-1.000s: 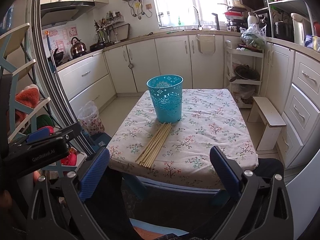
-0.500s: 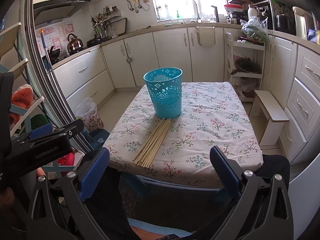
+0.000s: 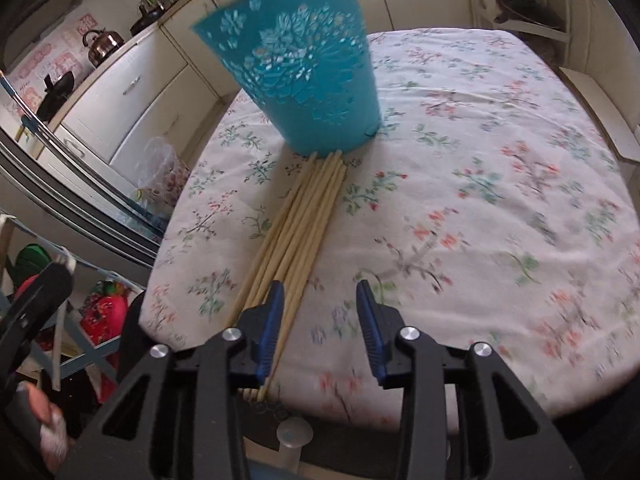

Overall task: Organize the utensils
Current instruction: 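Move both grippers toward the wooden stick bundle beside the teal basket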

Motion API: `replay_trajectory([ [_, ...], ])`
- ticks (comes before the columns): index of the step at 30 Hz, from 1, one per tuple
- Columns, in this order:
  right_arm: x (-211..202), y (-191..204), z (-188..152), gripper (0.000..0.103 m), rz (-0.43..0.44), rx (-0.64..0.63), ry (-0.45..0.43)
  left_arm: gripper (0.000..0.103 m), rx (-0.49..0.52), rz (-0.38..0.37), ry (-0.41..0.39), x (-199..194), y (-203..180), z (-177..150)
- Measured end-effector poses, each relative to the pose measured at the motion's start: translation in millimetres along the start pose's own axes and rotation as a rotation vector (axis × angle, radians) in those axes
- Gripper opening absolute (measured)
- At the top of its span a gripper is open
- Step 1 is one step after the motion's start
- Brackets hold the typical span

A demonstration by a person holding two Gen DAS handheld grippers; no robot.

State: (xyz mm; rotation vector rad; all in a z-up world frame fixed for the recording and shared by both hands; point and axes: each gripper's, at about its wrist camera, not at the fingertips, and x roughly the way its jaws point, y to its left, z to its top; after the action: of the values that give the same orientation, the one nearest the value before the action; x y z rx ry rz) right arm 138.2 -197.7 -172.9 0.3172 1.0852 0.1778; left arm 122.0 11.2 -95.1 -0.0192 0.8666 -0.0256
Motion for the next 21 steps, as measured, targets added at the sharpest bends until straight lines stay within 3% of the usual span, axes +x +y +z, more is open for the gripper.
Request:
replay_trajectory([
  [6,25,5,14,0.022,-0.064,-0.012,-0.009,0.096,0.002,-0.004,0.035,25,-1,4],
  [13,26,3,20,0.021,-0.099,-0.056,-0.049,0.096,0.048,-0.038,0.056,57,-17,15],
  [19,39,12,36,0.021,-0.167,-0.211,-0.061,0.096,0.074,-0.069,0.092,90,-36,25],
  [21,42,5,37,0.016,-0.195,-0.284,-0.049,0.096,0.089,-0.07,0.1,101,-42,26],
])
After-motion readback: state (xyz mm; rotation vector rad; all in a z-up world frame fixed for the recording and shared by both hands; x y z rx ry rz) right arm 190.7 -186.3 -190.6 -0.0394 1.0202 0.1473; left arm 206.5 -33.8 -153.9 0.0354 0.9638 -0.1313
